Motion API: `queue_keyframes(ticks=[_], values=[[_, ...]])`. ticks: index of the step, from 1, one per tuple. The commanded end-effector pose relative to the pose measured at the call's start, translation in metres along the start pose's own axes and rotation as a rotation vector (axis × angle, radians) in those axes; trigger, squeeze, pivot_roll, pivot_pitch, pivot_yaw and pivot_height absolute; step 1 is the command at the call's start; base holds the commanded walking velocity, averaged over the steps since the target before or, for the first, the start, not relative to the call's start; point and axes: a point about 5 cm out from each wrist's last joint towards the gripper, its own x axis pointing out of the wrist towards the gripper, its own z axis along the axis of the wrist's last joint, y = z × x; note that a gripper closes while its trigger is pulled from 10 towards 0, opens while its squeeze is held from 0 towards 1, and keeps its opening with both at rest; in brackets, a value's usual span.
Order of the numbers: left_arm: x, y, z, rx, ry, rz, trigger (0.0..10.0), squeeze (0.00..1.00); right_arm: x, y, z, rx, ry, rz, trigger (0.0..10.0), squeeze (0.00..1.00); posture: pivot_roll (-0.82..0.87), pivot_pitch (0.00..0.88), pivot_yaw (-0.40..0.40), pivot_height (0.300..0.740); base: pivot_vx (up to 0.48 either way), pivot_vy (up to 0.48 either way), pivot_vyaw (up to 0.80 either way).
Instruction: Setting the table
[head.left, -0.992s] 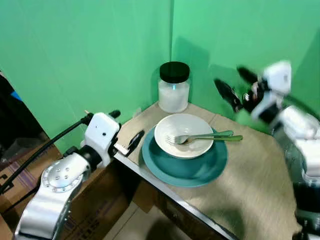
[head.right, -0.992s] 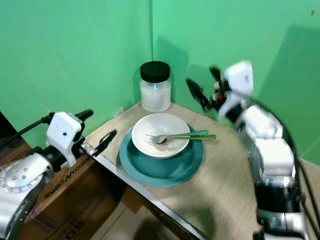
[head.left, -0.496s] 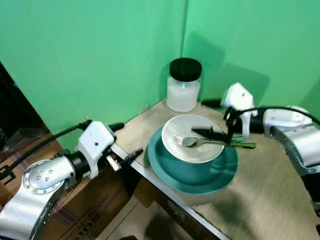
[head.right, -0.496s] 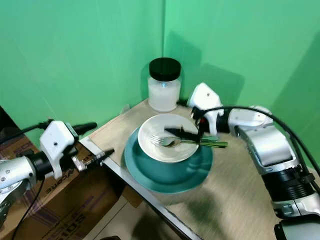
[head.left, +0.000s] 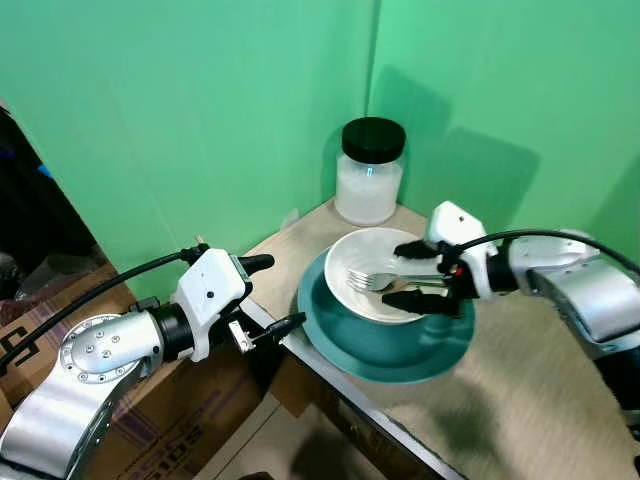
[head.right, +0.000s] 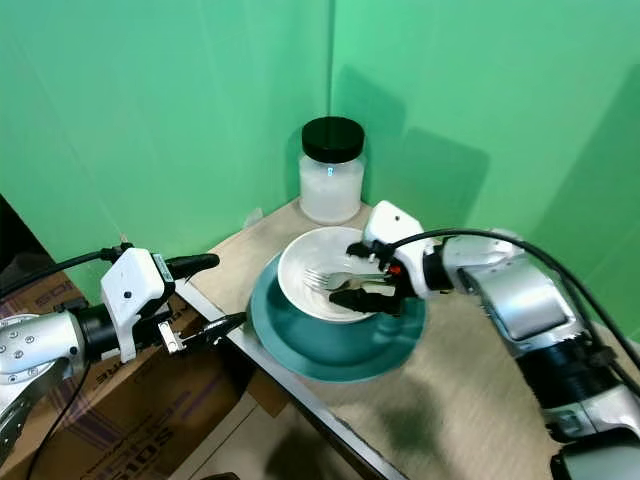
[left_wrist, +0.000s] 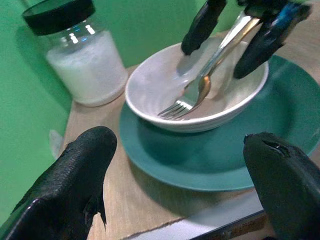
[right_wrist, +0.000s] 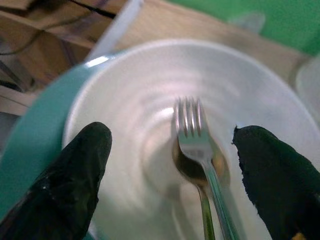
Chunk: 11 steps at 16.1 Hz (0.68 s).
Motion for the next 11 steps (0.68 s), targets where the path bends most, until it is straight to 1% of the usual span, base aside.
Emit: queue_keyframes(ticks=[1,2,3,4,5,7,9,11], values=[[0.001,0.001,0.002,0.021,0.004,-0.022,10.0,0.04,0.0,-0.006,0.002,-0.004,0.039,-0.048,0.9,0.0,0.01,0.0,0.054,0.74,0.0,0.0,0.0],[0.001,0.0,0.002,0.025,0.005,-0.032,10.0,0.04,0.001,-0.009,0.002,-0.009,0.062,-0.07,0.7,0.0,0.01,0.0,0.056,0.74,0.0,0.0,0.0],[0.001,-0.001,0.001,0.027,0.007,-0.038,10.0,0.04,0.001,-0.008,0.003,-0.014,0.055,-0.064,1.5,0.0,0.01,0.0,0.058,0.74,0.0,0.0,0.0],[0.002,-0.001,0.001,0.029,0.008,-0.04,10.0,0.04,-0.002,-0.006,0.007,-0.018,0.049,-0.057,4.9,0.0,0.0,0.0,0.061,0.74,0.0,0.0,0.0],[0.002,-0.001,0.001,0.03,0.008,-0.043,10.0,0.04,-0.004,-0.005,0.01,-0.019,0.047,-0.048,10.0,0.0,0.0,0.0,0.062,0.74,0.0,0.0,0.0],[0.003,-0.001,0.0,0.032,0.009,-0.05,10.0,0.04,-0.005,-0.002,0.013,-0.008,0.052,-0.031,10.0,0.0,0.0,0.0,0.061,0.74,0.0,0.0,0.0],[0.004,-0.002,0.001,0.034,0.008,-0.068,10.0,0.04,-0.005,-0.001,0.015,0.002,0.083,-0.047,10.0,0.0,-0.01,0.0,0.062,0.74,0.0,0.0,0.0],[0.004,-0.002,0.001,0.035,0.01,-0.08,10.0,0.04,-0.002,-0.002,0.019,0.007,0.074,-0.074,10.0,0.0,-0.01,0.0,0.063,0.74,0.0,0.0,0.0]])
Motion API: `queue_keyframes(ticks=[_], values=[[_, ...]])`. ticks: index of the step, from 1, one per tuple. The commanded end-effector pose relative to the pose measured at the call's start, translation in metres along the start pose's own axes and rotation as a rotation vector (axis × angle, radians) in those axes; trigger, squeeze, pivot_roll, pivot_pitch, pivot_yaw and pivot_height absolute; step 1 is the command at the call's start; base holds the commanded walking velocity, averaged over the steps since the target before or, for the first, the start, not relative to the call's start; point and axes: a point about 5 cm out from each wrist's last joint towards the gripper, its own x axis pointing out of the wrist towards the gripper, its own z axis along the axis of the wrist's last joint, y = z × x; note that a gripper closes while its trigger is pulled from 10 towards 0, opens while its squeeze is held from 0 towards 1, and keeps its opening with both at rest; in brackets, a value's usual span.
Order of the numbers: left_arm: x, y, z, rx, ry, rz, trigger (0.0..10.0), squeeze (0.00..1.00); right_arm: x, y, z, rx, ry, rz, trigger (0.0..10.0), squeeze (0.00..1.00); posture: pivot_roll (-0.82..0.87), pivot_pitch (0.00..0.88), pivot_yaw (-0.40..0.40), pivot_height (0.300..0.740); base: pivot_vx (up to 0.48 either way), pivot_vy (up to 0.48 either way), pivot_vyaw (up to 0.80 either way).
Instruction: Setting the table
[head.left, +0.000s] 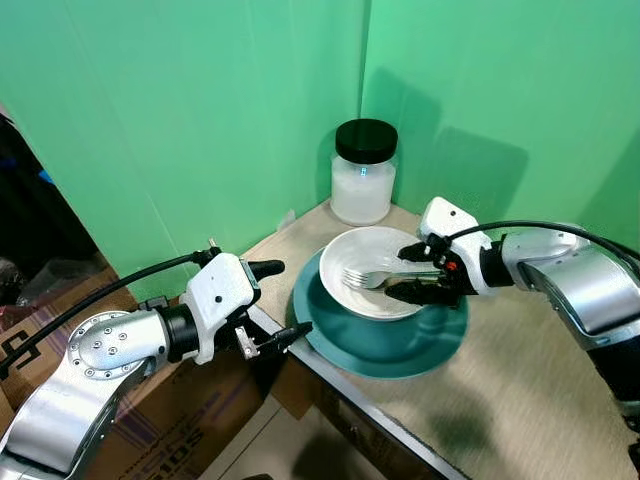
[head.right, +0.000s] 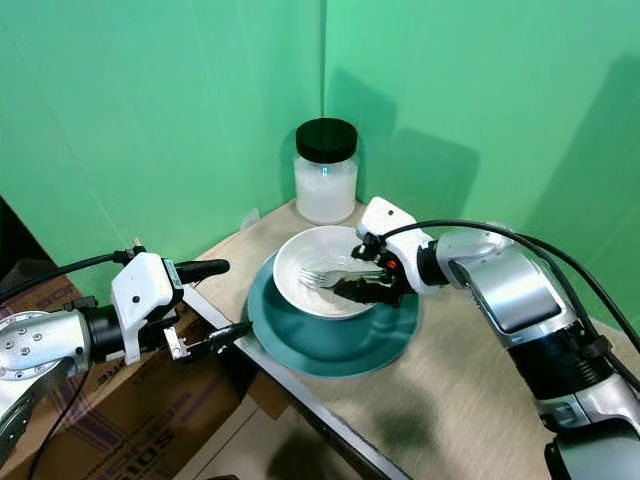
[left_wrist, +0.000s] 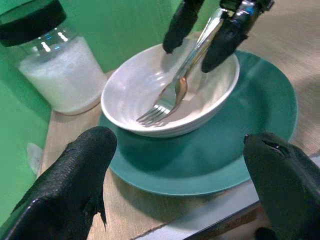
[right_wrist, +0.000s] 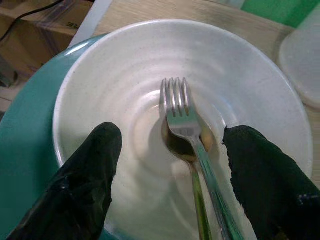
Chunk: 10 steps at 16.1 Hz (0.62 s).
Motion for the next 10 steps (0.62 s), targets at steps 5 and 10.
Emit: queue_keyframes(ticks=[5,10], values=[[0.001,0.001,0.001,0.017,0.007,-0.021,10.0,0.04,0.013,0.005,0.007,-0.041,0.045,-0.065,10.0,0.0,0.0,0.0,0.072,0.74,0.0,0.0,0.0],[0.004,0.0,0.002,0.017,-0.002,-0.043,10.0,0.04,0.014,0.003,0.005,-0.034,0.08,-0.086,10.0,0.0,-0.01,0.0,0.077,0.74,0.0,0.0,0.0]])
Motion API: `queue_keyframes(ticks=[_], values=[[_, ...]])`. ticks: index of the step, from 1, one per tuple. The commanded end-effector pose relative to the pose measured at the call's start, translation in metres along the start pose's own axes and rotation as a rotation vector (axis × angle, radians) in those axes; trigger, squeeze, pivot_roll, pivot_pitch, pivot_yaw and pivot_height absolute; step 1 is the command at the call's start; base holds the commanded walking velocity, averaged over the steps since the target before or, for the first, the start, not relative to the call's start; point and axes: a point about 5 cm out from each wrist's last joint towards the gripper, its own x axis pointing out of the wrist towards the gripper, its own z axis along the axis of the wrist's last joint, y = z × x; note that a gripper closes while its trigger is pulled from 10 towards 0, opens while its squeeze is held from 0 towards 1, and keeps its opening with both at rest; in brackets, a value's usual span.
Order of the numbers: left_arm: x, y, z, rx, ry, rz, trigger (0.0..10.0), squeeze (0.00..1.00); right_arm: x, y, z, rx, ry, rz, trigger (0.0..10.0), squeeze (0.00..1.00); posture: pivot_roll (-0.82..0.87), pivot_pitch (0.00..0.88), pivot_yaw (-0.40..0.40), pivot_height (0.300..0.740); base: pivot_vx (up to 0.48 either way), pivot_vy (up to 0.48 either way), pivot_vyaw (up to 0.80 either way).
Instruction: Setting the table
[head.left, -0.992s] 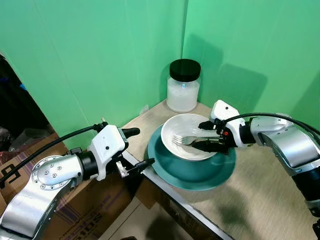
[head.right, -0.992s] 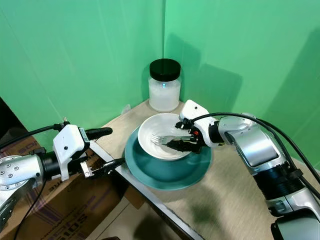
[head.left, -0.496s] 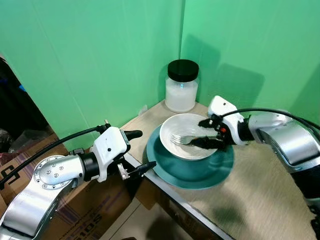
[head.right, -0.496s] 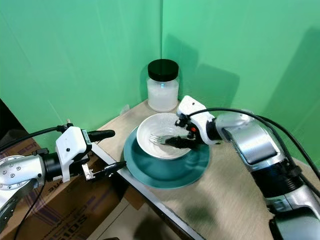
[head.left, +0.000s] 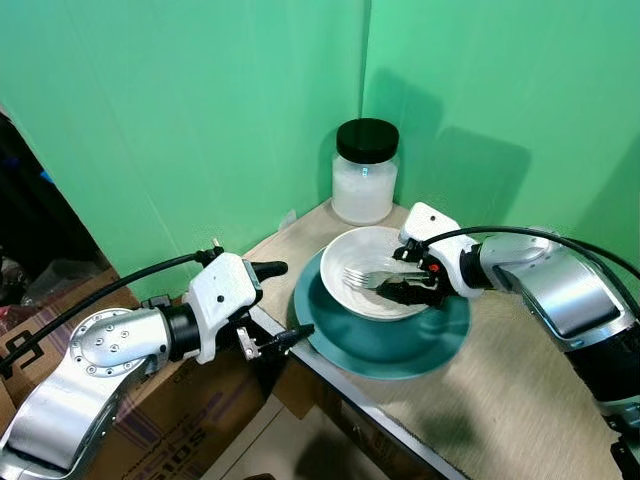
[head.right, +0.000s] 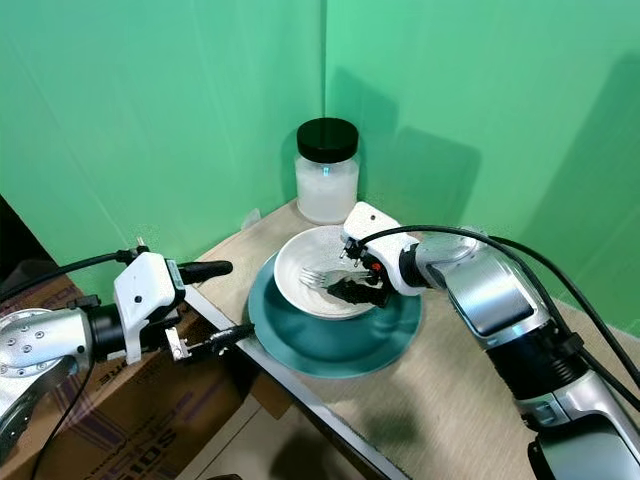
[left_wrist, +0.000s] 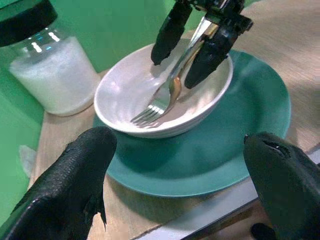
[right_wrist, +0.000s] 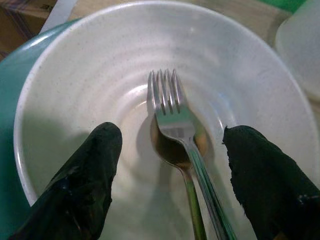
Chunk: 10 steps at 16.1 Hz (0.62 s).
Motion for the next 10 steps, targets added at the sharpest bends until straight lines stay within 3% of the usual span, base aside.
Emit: queue_keyframes(ticks=[1,2,3,6,10], values=[[0.003,-0.0001,0.0019,0.015,-0.003,-0.025,10.0,0.04,-0.0006,-0.0026,0.0053,-0.007,0.004,-0.024,7.6,0.0,-0.01,0.0,0.084,0.74,0.0,0.0,0.0],[0.0035,-0.0004,0.002,0.015,-0.004,-0.032,10.0,0.04,-0.0002,-0.0026,0.0049,-0.003,0.006,-0.025,7.0,0.0,-0.01,0.0,0.085,0.74,0.0,0.0,0.0],[0.004,-0.0006,0.0022,0.016,-0.005,-0.038,10.0,0.04,0.0002,-0.0019,0.0045,0.002,0.008,-0.02,4.8,0.0,-0.01,0.0,0.086,0.74,0.0,0.0,0.0],[0.0055,-0.0013,0.0027,0.017,-0.007,-0.055,10.0,0.04,0.0024,0.001,0.0027,0.021,0.02,-0.007,2.5,0.0,-0.01,0.0,0.092,0.74,0.0,0.0,0.0],[0.0072,-0.0046,0.0035,0.016,-0.008,-0.072,10.0,0.04,0.0055,-0.0002,0.0,0.039,0.048,-0.03,2.4,0.0,-0.01,0.0,0.091,0.74,0.0,0.0,0.0]])
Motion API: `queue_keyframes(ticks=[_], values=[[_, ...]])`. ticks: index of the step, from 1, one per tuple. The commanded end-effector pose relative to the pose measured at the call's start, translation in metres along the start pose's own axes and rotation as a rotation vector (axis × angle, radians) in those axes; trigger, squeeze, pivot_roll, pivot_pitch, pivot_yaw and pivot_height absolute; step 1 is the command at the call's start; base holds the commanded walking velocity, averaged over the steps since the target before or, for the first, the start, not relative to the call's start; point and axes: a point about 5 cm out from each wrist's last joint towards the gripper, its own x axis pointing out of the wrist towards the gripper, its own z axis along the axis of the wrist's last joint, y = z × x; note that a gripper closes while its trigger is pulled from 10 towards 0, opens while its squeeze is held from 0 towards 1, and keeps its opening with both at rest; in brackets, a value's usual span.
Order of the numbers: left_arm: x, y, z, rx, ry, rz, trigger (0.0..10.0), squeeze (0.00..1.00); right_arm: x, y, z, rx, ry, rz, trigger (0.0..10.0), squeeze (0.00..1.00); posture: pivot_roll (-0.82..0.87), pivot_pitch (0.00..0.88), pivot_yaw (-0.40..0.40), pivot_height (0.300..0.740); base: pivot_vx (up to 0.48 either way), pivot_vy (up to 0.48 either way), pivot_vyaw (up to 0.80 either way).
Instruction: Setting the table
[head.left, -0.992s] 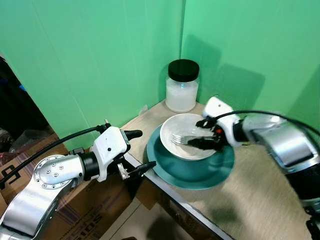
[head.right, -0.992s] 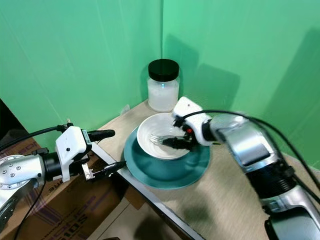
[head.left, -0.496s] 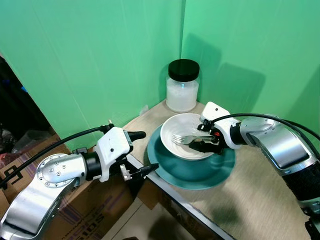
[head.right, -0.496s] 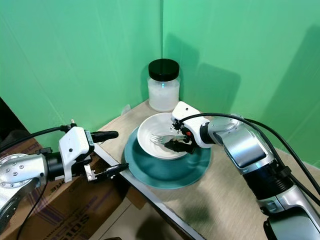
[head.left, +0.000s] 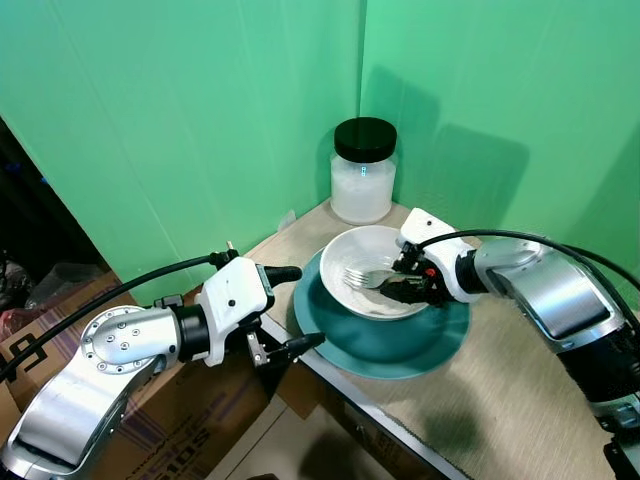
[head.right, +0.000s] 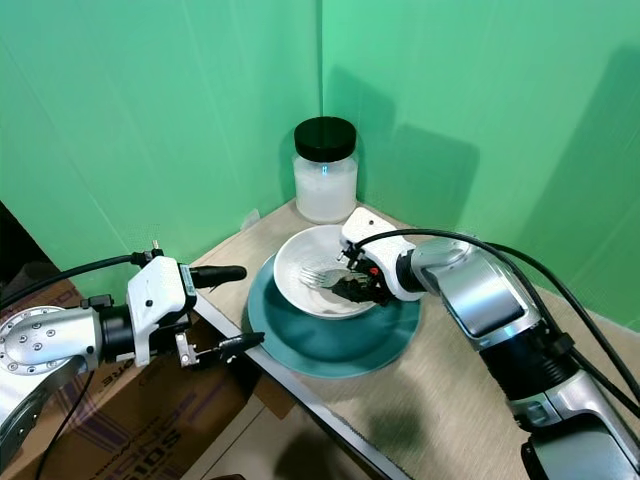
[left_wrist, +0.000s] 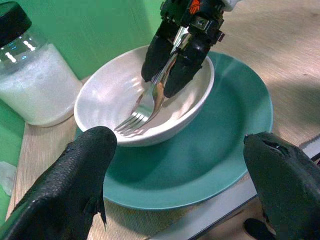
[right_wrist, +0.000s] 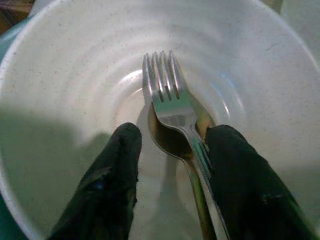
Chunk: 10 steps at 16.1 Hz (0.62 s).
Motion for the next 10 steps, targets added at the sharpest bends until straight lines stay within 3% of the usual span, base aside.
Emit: queue_keyframes(ticks=[1,4,10], values=[[0.0006,-0.0009,-0.0002,0.001,0.005,-0.016,10.0,0.04,-0.0005,-0.0021,0.0043,-0.005,0.007,-0.02,2.6,0.0,-0.01,0.0,0.091,0.74,0.0,0.0,0.0],[0.0007,-0.0008,-0.0001,0.002,0.007,-0.017,10.0,0.04,0.0001,-0.0017,0.0049,-0.001,0.014,-0.028,3.3,0.0,-0.01,0.0,0.091,0.74,0.0,0.0,0.0],[0.0008,0.0003,0.0008,0.012,0.012,-0.021,10.0,0.04,0.0007,0.0,0.007,-0.01,0.016,-0.031,3.7,0.0,-0.01,0.0,0.094,0.74,0.0,0.0,0.0]])
